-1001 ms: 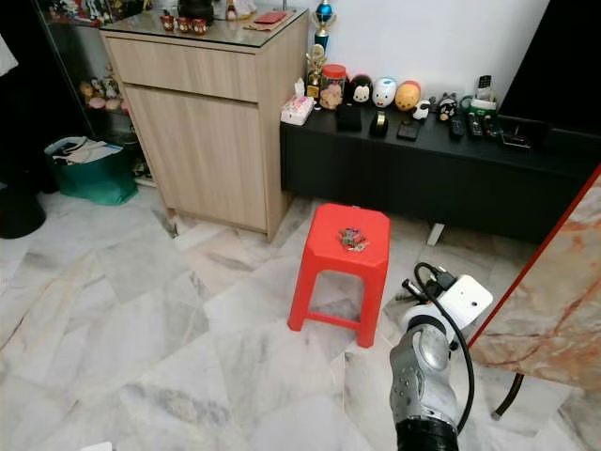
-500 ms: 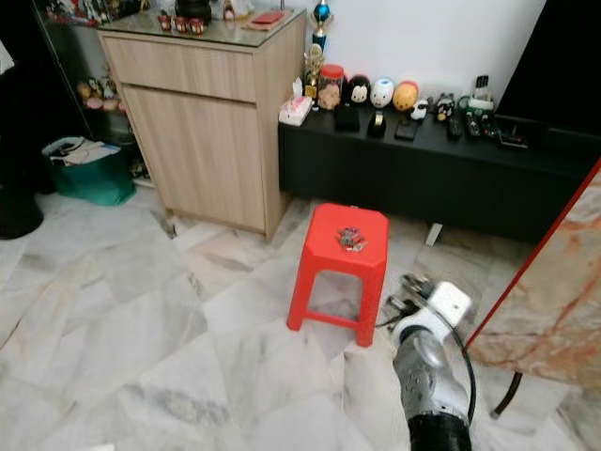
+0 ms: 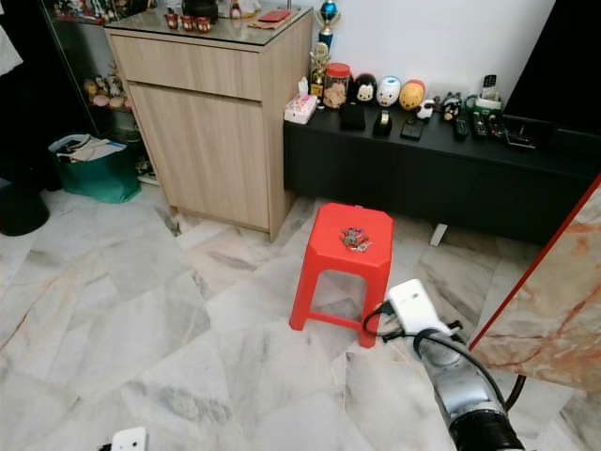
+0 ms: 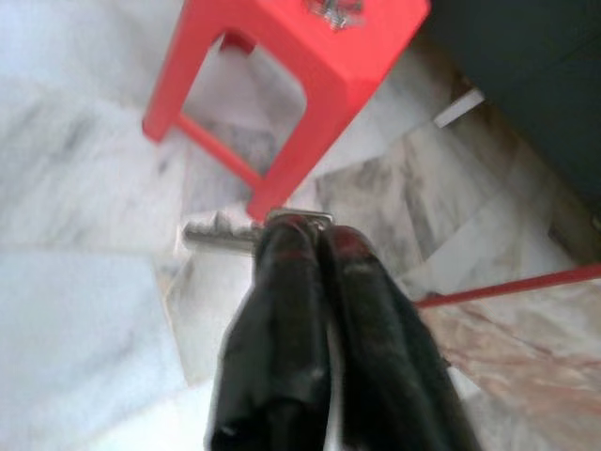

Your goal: Hang keys on a hook

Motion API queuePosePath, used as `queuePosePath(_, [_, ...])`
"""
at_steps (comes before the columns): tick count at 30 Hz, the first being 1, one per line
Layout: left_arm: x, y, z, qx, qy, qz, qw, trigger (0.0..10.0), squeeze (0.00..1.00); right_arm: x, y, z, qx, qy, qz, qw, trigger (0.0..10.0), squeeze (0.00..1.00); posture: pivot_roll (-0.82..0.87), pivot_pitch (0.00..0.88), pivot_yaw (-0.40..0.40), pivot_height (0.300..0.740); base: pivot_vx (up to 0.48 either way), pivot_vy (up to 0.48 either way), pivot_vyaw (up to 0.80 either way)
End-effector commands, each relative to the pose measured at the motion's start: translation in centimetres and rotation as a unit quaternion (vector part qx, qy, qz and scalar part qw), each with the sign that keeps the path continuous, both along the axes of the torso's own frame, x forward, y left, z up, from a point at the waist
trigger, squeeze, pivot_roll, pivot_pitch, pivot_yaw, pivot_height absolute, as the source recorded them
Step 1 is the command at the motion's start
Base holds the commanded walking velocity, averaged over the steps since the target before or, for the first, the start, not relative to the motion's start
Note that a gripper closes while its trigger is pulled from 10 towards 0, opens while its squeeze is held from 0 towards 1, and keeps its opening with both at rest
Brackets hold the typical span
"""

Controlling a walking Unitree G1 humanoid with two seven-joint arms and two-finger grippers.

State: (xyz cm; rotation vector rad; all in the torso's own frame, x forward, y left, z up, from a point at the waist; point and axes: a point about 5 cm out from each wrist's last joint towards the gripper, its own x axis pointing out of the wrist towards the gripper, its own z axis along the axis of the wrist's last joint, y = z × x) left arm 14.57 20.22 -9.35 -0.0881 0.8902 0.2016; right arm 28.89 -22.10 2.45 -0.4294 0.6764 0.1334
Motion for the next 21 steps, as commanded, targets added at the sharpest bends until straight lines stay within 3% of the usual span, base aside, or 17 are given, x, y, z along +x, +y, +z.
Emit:
queuePosePath(1, [0.0, -0.2, 0.0, 0.005, -0.002, -0.003, 1.0, 10.0, 0.0, 1.1, -1.1, 1.2, 0.151, -0.061, -0.143, 0.976, 10.0, 0.0, -0.04, 0.0, -0.065, 0.74, 0.0, 0.0, 0.0])
queuePosePath(2, [0.0, -0.3, 0.0, 0.006, -0.004, -0.003, 1.0, 10.0, 0.0, 1.4, -1.0, 1.5, 0.227, -0.078, -0.191, 0.952, 10.0, 0.0, -0.04, 0.0, -0.065, 0.74, 0.0, 0.0, 0.0])
queuePosePath(3, [0.1, -0.4, 0.0, 0.006, -0.006, -0.005, 1.0, 10.0, 0.0, 1.2, -1.0, 1.1, 0.252, -0.075, -0.211, 0.941, 10.0, 0.0, -0.04, 0.0, -0.067, 0.74, 0.0, 0.0, 0.0])
queuePosePath(4, [0.1, -0.5, 0.0, 0.006, -0.006, -0.006, 1.0, 10.0, 0.0, 1.1, -1.1, 0.7, 0.256, -0.07, -0.217, 0.939, 10.0, 0.0, -0.04, 0.0, -0.067, 0.74, 0.0, 0.0, 0.0])
queuePosePath(5, [0.2, -0.6, 0.0, 0.006, -0.007, -0.007, 1.0, 10.0, 0.0, 0.8, -1.0, 0.3, 0.24, -0.059, -0.206, 0.947, 10.0, 0.0, -0.04, 0.0, -0.067, 0.74, 0.0, 0.0, 0.0])
queuePosePath(6, [0.2, -0.5, 0.1, 0.006, -0.007, -0.006, 1.0, 10.0, 0.0, -0.4, -0.9, -1.5, 0.179, -0.021, -0.163, 0.97, 10.0, 0.0, -0.04, 0.0, -0.069, 0.74, 0.0, 0.0, 0.0])
queuePosePath(8, [0.1, -0.3, 0.0, 0.005, -0.005, -0.005, 1.0, 10.0, 0.0, -2.1, -1.0, -3.5, 0.109, 0.025, -0.125, 0.986, 10.0, 0.0, -0.04, 0.0, -0.072, 0.74, 0.0, 0.0, 0.0])
queuePosePath(10, [-0.1, -0.2, 0.0, 0.005, -0.004, -0.005, 1.0, 10.0, 0.0, -3.5, -1.2, -4.9, 0.077, 0.062, -0.107, 0.989, 10.0, 0.0, -0.04, 0.0, -0.073, 0.74, 0.0, 0.0, 0.0])
queuePosePath(11, [-0.3, -0.1, 0.0, 0.006, -0.005, -0.006, 1.0, 10.0, 0.0, -5.9, -1.2, -6.9, 0.09, 0.105, -0.129, 0.982, 10.0, 0.0, -0.03, 0.0, -0.074, 0.74, 0.0, 0.0, 0.0])
queuePosePath(12, [-0.3, -0.1, 0.0, 0.006, -0.005, -0.006, 1.0, 10.0, 0.0, -5.9, -1.2, -6.9, 0.09, 0.105, -0.129, 0.982, 10.0, 0.0, -0.03, 0.0, -0.074, 0.74, 0.0, 0.0, 0.0])
queuePosePath(14, [-0.4, -0.1, 0.0, 0.007, -0.006, -0.006, 1.0, 10.0, 0.0, -7.4, -1.2, -8.0, 0.11, 0.129, -0.154, 0.973, 10.0, 0.0, -0.03, 0.0, -0.073, 0.74, 0.0, 0.0, 0.0])
queuePosePath(18, [-0.4, 0.0, 0.0, 0.011, -0.006, -0.011, 1.0, 10.0, 0.0, -9.1, -1.7, -9.0, 0.126, 0.114, -0.217, 0.961, 10.0, 0.0, -0.02, 0.0, -0.071, 0.74, 0.0, 0.0, 0.0])
queuePosePath(21, [-0.4, 0.2, 0.0, 0.016, -0.005, -0.01, 1.0, 10.0, 0.0, -7.3, -2.4, -7.5, 0.146, 0.028, -0.249, 0.957, 10.0, 0.0, -0.03, 0.0, -0.064, 0.74, 0.0, 0.0, 0.0])
